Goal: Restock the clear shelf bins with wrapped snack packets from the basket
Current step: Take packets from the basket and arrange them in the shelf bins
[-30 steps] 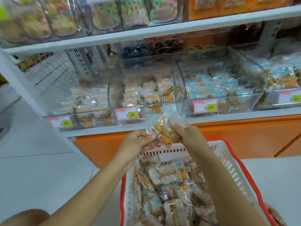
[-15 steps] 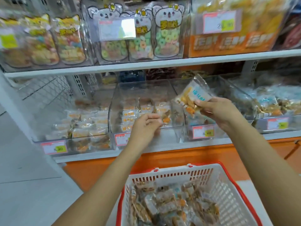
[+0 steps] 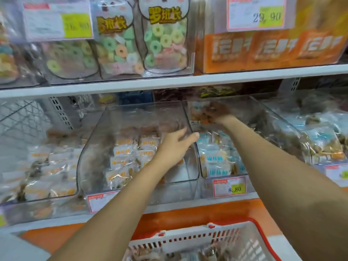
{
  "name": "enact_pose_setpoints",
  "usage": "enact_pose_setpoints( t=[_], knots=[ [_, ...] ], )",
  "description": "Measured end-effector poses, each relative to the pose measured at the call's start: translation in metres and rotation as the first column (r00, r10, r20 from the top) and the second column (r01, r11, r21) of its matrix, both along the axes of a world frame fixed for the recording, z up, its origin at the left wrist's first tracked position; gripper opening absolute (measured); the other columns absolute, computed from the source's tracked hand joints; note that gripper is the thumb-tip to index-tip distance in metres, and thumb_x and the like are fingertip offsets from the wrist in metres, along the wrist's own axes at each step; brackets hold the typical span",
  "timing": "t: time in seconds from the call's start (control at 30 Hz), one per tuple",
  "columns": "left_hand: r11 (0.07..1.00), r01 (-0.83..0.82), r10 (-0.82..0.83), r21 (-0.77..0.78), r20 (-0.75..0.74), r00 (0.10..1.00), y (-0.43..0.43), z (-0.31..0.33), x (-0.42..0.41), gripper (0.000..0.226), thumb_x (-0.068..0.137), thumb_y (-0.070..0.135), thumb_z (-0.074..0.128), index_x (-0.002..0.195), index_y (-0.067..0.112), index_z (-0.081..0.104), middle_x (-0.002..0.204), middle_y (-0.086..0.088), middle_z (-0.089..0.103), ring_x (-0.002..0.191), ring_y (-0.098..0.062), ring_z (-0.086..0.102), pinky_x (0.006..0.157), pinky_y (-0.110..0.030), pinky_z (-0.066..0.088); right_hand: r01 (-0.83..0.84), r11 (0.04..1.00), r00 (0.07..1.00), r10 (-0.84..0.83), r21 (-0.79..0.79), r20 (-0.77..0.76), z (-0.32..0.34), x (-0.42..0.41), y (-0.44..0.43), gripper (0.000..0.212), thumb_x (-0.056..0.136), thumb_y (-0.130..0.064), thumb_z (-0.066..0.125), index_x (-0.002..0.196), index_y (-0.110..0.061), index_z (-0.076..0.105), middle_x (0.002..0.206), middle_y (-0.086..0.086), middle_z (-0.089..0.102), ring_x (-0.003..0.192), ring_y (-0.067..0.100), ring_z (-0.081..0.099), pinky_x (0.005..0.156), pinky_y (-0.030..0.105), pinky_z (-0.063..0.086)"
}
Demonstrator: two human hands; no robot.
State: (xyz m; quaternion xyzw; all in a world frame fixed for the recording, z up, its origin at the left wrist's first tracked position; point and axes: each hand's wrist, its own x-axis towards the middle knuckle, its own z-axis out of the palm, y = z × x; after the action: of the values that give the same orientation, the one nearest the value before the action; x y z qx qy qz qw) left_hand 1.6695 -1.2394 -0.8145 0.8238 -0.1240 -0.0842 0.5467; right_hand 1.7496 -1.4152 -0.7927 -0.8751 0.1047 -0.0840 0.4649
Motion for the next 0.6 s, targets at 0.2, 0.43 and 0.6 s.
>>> enact_pose_setpoints(
  t=[0.2, 0.43, 0.6],
  knots=[
    [1.000, 0.003, -0.003, -0.027, 0.000, 1.000, -0.002, -0.008, 0.004, 0.078, 0.080, 0.060, 0.057, 0.146, 0.022, 0.039, 0.145, 0.008, 0.046, 0.129, -0.005, 0.045, 0.112, -0.037, 0.036, 0.218, 0.975, 0.976, -0.217, -0.051, 0.022, -0.021, 0.018, 0.005, 0.056, 0.090, -0.032, 0.065, 0.130, 0.000, 0.045, 0.130, 0.016, 0.054, 0.118, 0.032, 0.053, 0.084, 0.022, 0.044],
    [0.995, -0.095, 0.095, 0.004, 0.064, 0.993, -0.001, 0.002, -0.015, 0.053, 0.091, 0.045, 0.057, 0.134, 0.014, 0.056, 0.134, 0.004, 0.057, 0.118, -0.010, 0.055, 0.105, -0.034, 0.043, 0.075, 0.980, 0.997, -0.069, -0.185, 0.041, -0.007, -0.011, 0.001, 0.027, 0.095, -0.026, 0.054, 0.116, -0.011, 0.063, 0.122, 0.011, 0.063, 0.107, 0.026, 0.060, 0.081, 0.026, 0.044],
    [0.967, -0.178, 0.240, -0.180, 0.434, 0.868, 0.007, -0.009, -0.100, 0.016, 0.096, 0.022, 0.055, 0.093, 0.014, 0.068, 0.081, 0.011, 0.065, 0.074, 0.001, 0.058, 0.068, -0.012, 0.045, 0.059, 0.987, 0.942, -0.005, -0.151, 0.335, -0.001, -0.125, -0.005, 0.037, 0.089, -0.033, 0.065, 0.071, -0.001, 0.060, 0.060, 0.002, 0.053, 0.057, 0.009, 0.047, 0.051, 0.015, 0.033]
  ],
)
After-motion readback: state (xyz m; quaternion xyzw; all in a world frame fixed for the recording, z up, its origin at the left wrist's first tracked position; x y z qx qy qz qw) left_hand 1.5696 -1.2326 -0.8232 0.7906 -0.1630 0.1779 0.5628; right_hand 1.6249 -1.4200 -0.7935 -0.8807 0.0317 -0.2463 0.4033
